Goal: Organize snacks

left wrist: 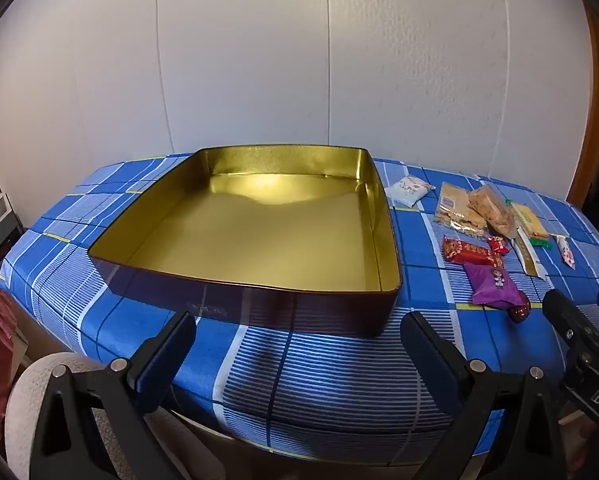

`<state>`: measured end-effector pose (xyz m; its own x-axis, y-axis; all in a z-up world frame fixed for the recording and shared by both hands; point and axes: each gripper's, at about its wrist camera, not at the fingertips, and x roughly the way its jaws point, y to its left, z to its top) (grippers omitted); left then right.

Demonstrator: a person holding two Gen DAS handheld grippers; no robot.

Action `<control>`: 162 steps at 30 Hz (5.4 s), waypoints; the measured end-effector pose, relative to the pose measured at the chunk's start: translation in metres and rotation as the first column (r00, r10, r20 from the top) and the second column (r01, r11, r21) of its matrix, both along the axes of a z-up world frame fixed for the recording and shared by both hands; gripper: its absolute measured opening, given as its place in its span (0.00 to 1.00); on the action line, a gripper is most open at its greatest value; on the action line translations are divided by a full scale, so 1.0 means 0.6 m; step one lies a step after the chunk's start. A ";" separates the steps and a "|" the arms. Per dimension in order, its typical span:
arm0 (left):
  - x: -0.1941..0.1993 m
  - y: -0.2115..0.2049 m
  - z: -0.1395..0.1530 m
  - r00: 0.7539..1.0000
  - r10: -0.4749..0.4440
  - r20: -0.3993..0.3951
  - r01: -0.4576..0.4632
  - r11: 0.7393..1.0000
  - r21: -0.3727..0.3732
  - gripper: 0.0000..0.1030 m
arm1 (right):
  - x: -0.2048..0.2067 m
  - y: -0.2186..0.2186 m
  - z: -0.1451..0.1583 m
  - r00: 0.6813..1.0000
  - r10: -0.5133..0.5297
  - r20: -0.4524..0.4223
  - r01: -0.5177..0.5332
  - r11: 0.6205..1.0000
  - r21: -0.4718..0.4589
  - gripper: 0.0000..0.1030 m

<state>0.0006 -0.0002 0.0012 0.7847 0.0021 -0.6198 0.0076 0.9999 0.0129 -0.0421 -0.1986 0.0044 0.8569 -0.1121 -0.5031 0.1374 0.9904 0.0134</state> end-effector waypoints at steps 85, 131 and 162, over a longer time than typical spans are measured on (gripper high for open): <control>0.022 -0.013 -0.021 0.996 -0.047 -0.078 0.047 0.999 -0.010 1.00 | 0.023 -0.070 -0.027 0.991 -0.109 -0.072 0.115 0.990 0.087 1.00; 0.024 -0.112 -0.025 0.971 -0.221 -0.090 0.231 0.965 0.123 1.00 | 0.130 -0.083 -0.068 0.911 0.330 -0.247 -0.252 0.920 0.300 0.23; 0.149 -0.261 -0.057 0.867 -0.415 -0.275 0.417 0.907 -0.055 0.48 | 0.107 -0.191 -0.064 0.962 0.096 -0.256 -0.001 0.938 0.347 0.23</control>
